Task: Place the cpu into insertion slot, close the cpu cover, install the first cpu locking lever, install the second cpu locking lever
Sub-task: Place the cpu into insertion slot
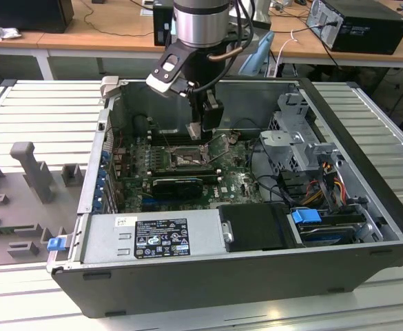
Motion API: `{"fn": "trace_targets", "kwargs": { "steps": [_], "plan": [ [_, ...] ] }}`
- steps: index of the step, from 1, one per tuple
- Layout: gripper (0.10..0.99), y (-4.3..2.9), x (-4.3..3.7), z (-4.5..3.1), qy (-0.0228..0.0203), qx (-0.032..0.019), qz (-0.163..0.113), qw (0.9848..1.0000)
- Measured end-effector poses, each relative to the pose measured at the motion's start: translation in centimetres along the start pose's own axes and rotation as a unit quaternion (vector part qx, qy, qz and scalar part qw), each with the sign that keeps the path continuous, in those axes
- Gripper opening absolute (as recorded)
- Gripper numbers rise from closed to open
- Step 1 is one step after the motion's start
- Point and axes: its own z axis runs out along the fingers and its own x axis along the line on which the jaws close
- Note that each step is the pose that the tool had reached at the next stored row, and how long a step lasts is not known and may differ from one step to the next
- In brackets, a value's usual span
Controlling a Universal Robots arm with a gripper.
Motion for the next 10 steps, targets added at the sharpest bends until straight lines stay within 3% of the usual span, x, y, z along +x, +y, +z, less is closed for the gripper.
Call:
{"fn": "trace_targets", "kwargs": {
  "steps": [4,10],
  "plan": [
    [0.529,-0.02,0.04,0.39,0.0001,0.0014,0.001,1.0000],
    [0.529,-0.05,0.09,0.68,-0.0024,0.0013,0.033,0.9995]
  ]
}}
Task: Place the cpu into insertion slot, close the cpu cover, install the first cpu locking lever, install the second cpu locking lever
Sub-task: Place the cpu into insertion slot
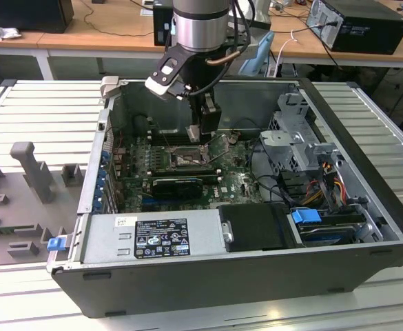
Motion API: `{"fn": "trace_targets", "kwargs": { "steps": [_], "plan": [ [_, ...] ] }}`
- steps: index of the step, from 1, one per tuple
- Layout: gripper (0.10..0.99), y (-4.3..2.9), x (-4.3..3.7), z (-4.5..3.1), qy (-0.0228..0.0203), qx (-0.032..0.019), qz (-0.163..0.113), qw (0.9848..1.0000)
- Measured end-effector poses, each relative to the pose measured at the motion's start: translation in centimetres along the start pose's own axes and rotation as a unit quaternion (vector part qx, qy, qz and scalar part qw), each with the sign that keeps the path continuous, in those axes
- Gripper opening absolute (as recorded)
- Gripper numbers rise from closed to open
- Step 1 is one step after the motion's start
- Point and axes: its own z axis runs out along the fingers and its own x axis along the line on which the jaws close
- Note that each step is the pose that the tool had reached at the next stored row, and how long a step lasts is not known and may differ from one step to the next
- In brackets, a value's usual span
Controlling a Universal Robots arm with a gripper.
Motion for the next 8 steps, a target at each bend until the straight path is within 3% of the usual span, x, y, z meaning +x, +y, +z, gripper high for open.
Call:
{"fn": "trace_targets", "kwargs": {
  "steps": [8],
  "plan": [
    [0.529,-0.04,0.00,0.06,-0.0009,-0.0002,0.011,0.9999]
  ]
}}
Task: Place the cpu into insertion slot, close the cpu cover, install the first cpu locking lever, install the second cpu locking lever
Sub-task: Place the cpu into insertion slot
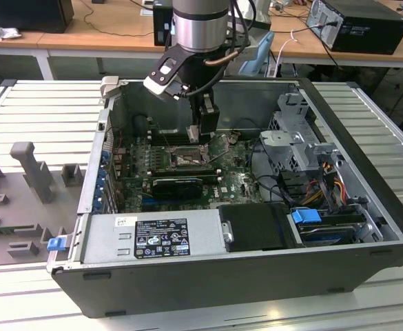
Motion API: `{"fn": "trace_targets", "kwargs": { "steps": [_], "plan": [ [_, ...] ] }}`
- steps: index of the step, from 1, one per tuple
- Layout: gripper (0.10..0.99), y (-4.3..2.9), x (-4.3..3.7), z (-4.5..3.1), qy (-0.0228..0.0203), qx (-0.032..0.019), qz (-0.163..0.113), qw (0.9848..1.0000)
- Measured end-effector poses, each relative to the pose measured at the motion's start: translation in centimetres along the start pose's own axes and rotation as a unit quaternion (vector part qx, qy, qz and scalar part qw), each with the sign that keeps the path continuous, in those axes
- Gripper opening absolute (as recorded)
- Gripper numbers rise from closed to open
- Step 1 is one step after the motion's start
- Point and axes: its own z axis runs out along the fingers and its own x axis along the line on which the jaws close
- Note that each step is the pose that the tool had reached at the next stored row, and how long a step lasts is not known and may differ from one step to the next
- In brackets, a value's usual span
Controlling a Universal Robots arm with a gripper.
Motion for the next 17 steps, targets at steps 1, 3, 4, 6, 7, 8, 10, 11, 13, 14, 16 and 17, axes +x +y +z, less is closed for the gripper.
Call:
{"fn": "trace_targets", "kwargs": {
  "steps": [1,3,4,6,7,8,10,11,13,14,16,17],
  "plan": [
    [0.529,0.00,0.00,0.02,-0.0001,0.0000,0.001,1.0000],
    [0.529,-0.01,0.00,0.08,-0.0004,-0.0001,0.005,1.0000],
    [0.529,-0.01,0.00,0.12,-0.0006,-0.0001,0.008,1.0000],
    [0.529,-0.01,0.00,0.16,-0.0010,-0.0002,0.012,0.9999],
    [0.529,-0.01,0.00,0.19,-0.0011,-0.0002,0.013,0.9999],
    [0.529,-0.02,0.00,0.20,-0.0012,-0.0002,0.015,0.9999],
    [0.529,-0.02,0.00,0.23,-0.0014,-0.0002,0.017,0.9999],
    [0.529,-0.02,0.00,0.25,-0.0015,-0.0003,0.019,0.9998],
    [0.529,-0.02,0.00,0.30,-0.0018,-0.0003,0.023,0.9997],
    [0.529,-0.02,0.00,0.31,-0.0020,-0.0003,0.024,0.9997],
    [0.529,-0.03,0.00,0.35,-0.0022,-0.0004,0.027,0.9996],
    [0.529,-0.03,0.00,0.36,-0.0023,-0.0004,0.028,0.9996]
  ]
}}
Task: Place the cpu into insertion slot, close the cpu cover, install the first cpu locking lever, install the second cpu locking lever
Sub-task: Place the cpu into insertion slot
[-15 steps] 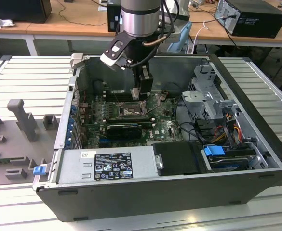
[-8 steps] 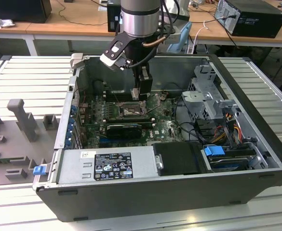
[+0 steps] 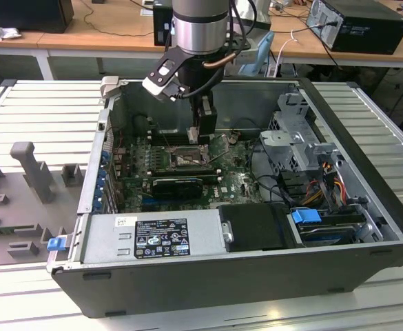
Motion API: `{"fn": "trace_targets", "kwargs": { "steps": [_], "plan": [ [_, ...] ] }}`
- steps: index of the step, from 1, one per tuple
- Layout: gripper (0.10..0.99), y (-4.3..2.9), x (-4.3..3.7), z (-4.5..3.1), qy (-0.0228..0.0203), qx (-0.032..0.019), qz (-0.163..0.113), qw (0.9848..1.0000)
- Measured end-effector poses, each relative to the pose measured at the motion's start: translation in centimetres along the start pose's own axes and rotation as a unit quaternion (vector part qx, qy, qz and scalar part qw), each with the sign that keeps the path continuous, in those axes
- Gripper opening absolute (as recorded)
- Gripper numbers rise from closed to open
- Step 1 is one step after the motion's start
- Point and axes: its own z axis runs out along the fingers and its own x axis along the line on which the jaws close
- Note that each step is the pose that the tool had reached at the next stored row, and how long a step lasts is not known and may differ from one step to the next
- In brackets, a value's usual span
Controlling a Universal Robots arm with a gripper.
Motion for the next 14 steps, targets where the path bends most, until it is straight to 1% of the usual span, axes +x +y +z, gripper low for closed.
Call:
{"fn": "trace_targets", "kwargs": {
  "steps": [9,12,14],
  "plan": [
    [0.529,-0.02,0.00,0.27,-0.0022,-0.0004,0.028,0.9996],
    [0.529,-0.05,-0.01,0.47,-0.0034,-0.0006,0.042,0.9991],
    [0.529,-0.06,-0.01,0.68,-0.0037,-0.0007,0.046,0.9990]
  ]
}}
